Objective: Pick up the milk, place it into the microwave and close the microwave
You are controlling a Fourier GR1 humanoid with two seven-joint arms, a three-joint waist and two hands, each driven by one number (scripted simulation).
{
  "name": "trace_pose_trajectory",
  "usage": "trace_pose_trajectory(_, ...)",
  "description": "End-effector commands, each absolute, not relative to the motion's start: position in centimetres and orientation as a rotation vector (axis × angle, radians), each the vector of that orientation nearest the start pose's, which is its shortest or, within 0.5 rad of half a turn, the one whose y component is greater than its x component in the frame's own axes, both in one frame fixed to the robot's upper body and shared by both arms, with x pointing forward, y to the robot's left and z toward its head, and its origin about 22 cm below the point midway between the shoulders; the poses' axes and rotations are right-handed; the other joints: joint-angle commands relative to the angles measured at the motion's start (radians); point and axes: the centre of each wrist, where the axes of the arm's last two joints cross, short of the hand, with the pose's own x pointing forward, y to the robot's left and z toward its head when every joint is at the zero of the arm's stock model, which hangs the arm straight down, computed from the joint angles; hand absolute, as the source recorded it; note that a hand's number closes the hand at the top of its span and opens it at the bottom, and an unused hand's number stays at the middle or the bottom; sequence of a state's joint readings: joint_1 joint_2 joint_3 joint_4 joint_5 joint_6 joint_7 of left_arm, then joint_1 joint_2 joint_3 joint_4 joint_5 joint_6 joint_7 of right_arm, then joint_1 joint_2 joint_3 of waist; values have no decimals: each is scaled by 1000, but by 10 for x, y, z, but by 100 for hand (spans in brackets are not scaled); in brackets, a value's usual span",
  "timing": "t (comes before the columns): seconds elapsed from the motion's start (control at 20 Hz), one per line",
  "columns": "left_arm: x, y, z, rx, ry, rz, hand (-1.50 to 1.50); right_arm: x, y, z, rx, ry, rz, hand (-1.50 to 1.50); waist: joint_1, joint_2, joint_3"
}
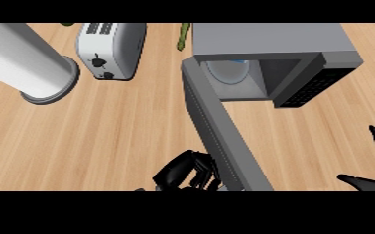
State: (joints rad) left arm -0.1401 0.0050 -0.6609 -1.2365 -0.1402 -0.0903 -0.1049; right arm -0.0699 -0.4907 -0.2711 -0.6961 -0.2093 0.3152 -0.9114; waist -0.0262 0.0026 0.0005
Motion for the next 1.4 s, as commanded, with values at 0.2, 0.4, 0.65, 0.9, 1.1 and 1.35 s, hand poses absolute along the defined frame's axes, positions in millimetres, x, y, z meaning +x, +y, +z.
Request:
trace_pose_trajectory(0.2, 211, 41, -71, -496, -1460, -921, 150, 198, -448, -73, -17, -1948, -3, -150, -29, 5, -3)
trace_pose_trajectory(0.4, 208, 23, -56, -510, -1505, -855, 150, 206, -437, -65, 54, -1959, 29, -150, -58, 4, -5)
trace_pose_trajectory(0.65, 225, 15, -43, -461, -1566, -782, -150, 224, -431, -49, 79, -1988, 63, -150, -92, 11, -6)
trace_pose_trajectory(0.9, 236, 6, -31, -417, -1598, -740, 150, 245, -416, -37, 110, -1996, 90, -150, -127, 21, -5)
trace_pose_trajectory(1.1, 259, 4, -17, -366, -1629, -700, 150, 242, -423, -25, 161, -1994, 134, -150, -177, 26, -5)
trace_pose_trajectory(1.35, 283, -7, 15, -331, -1760, -663, 150, 258, -411, -12, 207, -2002, 183, -150, -213, 35, -4)
